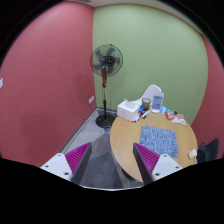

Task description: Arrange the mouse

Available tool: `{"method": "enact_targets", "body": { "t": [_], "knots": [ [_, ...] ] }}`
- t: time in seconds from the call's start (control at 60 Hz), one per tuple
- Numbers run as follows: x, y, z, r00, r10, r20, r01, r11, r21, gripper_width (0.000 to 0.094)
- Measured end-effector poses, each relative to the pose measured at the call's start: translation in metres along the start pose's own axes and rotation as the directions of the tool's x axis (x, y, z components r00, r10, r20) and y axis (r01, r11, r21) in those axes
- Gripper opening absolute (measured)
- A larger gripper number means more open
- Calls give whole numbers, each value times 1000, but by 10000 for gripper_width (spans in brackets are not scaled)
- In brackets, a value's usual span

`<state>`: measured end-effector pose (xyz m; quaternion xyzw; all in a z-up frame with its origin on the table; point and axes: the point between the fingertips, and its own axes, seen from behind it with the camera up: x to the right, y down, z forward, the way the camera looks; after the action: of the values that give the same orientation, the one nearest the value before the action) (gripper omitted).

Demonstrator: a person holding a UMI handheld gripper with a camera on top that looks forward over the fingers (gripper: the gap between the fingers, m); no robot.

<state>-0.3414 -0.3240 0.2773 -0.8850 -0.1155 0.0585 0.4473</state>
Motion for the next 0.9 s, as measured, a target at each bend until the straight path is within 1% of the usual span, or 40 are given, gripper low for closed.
{"method": "enact_targets", "body": {
  "t": [0.133,0.283,0.3,0.433,0.533,0.633,0.7,0.85,0.9],
  "knots": [
    [16,11,4,1000,22,-22,-22,1000,-17,838],
    [53,44,3,997,50,-55,-51,998,-32,839],
    [62,58,3,997,48,-57,-49,998,-29,837],
    [125,116,4,992,73,-102,-81,994,-78,839],
    [183,155,0,983,94,-158,-111,988,-103,840],
    [253,186,2,970,110,-215,-133,987,-93,839],
    [306,200,9,962,116,-247,-137,988,-70,840],
    [418,215,34,945,145,-294,-154,988,-8,838],
    [450,220,46,939,164,-301,-172,985,1,836]
  ]
}}
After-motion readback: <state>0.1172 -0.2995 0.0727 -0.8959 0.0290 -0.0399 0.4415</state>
